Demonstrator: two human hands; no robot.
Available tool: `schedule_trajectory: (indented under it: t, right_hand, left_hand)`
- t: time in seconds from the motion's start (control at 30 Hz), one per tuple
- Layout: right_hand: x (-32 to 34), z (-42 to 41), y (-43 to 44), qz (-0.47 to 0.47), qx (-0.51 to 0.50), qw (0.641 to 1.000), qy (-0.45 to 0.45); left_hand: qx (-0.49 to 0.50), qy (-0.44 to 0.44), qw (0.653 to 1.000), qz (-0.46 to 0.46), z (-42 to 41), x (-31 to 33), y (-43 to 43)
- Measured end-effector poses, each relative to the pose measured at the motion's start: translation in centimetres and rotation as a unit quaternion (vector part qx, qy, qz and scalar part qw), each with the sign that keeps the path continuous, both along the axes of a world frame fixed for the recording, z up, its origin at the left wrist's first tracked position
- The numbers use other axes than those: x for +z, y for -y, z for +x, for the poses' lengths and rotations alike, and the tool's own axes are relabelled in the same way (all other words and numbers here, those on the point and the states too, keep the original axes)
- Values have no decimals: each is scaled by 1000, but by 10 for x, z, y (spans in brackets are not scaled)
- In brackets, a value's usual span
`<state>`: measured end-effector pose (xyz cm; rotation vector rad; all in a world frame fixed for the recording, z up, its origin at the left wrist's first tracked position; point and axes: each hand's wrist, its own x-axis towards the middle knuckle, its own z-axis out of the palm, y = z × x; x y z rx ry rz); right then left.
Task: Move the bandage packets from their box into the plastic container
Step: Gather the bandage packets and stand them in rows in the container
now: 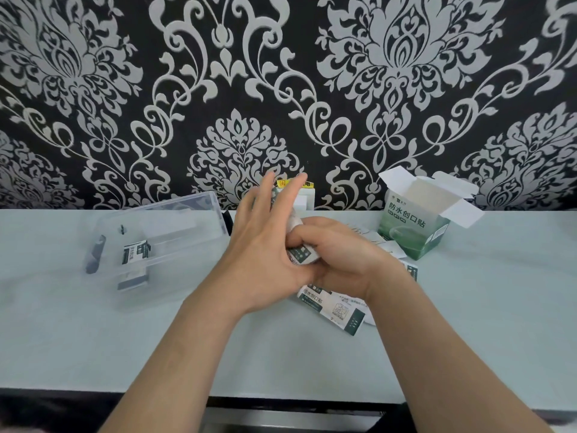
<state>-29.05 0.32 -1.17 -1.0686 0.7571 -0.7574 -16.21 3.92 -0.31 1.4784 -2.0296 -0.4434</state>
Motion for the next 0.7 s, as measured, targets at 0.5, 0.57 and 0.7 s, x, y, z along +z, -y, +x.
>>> schedule_trajectory:
  t: [0.5,0.57,0.7]
  right_hand:
    - [6,-18,3,29,17,999,5]
    - [6,-20,4,39,43,998,12]
    - [8,-19,1,15,94,995,12]
  left_hand:
    - [7,-56,998,-15,9,4,2]
    - [14,-120,993,-9,13,6,3]
    - [4,-254,967,30,19,8,5]
